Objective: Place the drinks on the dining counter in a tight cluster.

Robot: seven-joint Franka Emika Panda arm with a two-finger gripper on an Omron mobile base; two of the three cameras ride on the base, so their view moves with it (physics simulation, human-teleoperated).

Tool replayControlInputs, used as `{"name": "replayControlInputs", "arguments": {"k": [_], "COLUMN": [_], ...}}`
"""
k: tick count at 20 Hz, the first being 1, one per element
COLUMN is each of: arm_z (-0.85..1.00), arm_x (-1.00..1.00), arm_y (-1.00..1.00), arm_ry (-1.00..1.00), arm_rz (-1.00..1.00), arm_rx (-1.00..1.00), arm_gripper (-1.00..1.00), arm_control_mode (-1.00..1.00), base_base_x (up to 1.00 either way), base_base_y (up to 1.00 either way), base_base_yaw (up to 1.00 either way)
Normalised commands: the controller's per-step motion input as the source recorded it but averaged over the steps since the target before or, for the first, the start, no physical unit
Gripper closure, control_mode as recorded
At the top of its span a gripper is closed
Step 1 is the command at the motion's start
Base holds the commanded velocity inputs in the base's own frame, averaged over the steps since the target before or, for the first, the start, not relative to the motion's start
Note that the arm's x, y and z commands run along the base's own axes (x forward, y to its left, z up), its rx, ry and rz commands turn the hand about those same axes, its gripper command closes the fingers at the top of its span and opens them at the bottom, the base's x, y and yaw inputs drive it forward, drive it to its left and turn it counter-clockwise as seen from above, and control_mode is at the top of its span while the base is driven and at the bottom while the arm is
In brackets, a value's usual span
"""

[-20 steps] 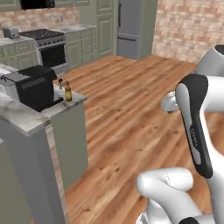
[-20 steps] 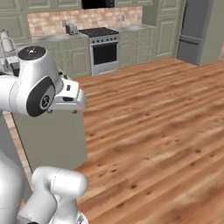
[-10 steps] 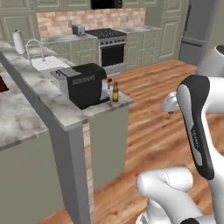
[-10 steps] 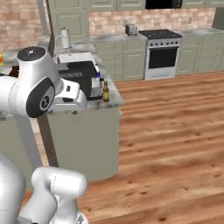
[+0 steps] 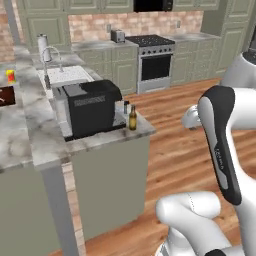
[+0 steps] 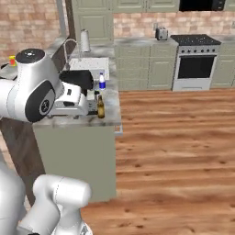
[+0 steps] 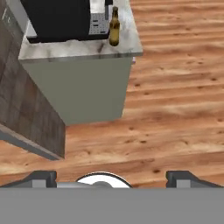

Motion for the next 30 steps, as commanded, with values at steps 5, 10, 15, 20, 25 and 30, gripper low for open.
{"name": "replayControlInputs", "arguments": {"k": [5,10,15,20,25,30], "arm_z": [0.0,0.0,0.0,0.0,0.0,0.0], "arm_x": [0.0,0.0,0.0,0.0,0.0,0.0], "arm_y": [0.0,0.0,0.0,0.0,0.0,0.0], "arm_ry": [0.0,0.0,0.0,0.0,0.0,0.0], "arm_rz": [0.0,0.0,0.0,0.0,0.0,0.0], "arm_rx": [0.0,0.0,0.0,0.0,0.0,0.0], "arm_gripper": [-1.0,-1.0,-1.0,-1.0,-1.0,-1.0], "arm_control_mode": [1.0,1.0,1.0,1.0,1.0,1.0], "base_base_x": [0.55,0.36,0.24,0.15,0.37,0.44], "base_base_y": [-0.96,-0.21,0.0,-0.02,-0.36,-0.24], "base_base_yaw": [0.02,0.16,0.4,0.42,0.15,0.11]}}
